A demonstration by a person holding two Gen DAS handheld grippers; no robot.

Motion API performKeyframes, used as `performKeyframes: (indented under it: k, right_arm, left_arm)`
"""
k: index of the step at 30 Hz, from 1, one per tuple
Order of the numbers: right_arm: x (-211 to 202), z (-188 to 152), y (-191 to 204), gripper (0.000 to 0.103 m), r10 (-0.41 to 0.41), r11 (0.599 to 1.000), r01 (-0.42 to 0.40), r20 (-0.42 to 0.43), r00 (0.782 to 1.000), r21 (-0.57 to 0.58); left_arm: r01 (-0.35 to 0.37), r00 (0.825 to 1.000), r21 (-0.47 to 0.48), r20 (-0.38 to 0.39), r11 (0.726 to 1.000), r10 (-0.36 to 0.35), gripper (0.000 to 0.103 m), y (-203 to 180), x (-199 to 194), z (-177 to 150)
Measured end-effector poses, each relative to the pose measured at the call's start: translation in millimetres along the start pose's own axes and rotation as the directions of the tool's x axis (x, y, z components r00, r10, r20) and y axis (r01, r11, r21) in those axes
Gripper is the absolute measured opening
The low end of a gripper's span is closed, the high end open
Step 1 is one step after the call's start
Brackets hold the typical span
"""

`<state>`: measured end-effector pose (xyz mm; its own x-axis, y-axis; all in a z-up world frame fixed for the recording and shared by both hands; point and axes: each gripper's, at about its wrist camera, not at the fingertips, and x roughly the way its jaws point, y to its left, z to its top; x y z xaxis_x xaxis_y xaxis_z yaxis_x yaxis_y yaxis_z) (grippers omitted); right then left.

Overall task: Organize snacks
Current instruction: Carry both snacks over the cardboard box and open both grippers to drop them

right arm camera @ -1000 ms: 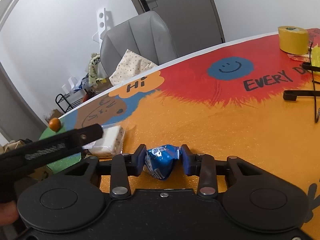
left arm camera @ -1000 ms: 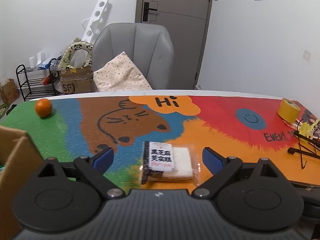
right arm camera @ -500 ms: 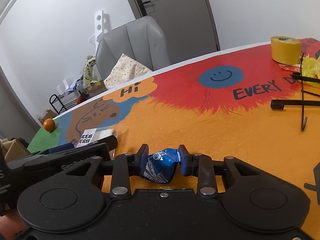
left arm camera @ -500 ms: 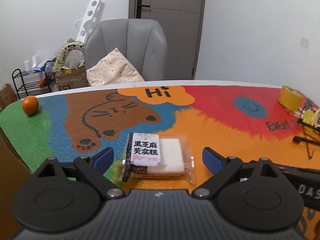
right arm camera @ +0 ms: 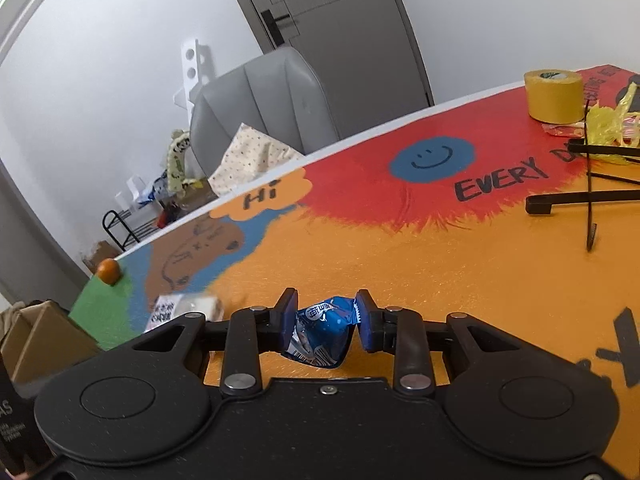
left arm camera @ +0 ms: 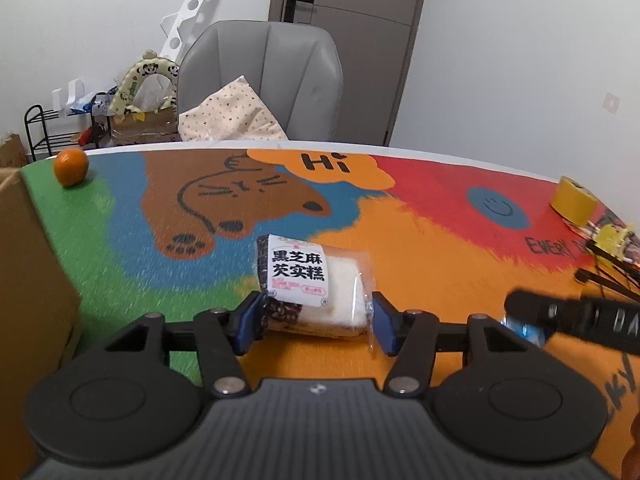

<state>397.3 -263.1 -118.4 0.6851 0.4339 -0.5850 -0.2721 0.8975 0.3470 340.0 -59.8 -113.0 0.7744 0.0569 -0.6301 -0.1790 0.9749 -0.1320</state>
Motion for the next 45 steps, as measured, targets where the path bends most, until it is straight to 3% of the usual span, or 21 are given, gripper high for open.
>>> performKeyframes:
  k: [14, 25, 37, 45]
  right_arm:
    - [-51, -30, 25, 0.03, 0.016, 0.999, -0.018, 0.045, 0.999, 0.046]
    - [-83, -40, 49, 0.03, 0.044, 0.999, -0.047, 0.083, 0.996, 0.028]
    - [-102, -43, 82, 0.03, 0.094, 0.996, -0.093, 0.109, 0.99, -0.014]
    - [-104, -44, 110, 0.03, 0.145, 0.989, -0.14, 0.106, 0.984, -0.051]
  left_arm:
    - [0.063, 0.998, -0.009, 0.018, 0.998, -0.063, 0.053, 12, -69, -22]
    - [0.09, 0.992, 0.011, 0.093, 0.996, -0.091, 0.053, 17, -124, -24]
    - [0.086, 0.982, 0.001, 0.17, 0.996, -0.085, 0.053, 35, -171, -18]
    - [0.046, 0.978, -0.031, 0.203, 0.998, -0.038, 0.053, 63, -194, -12]
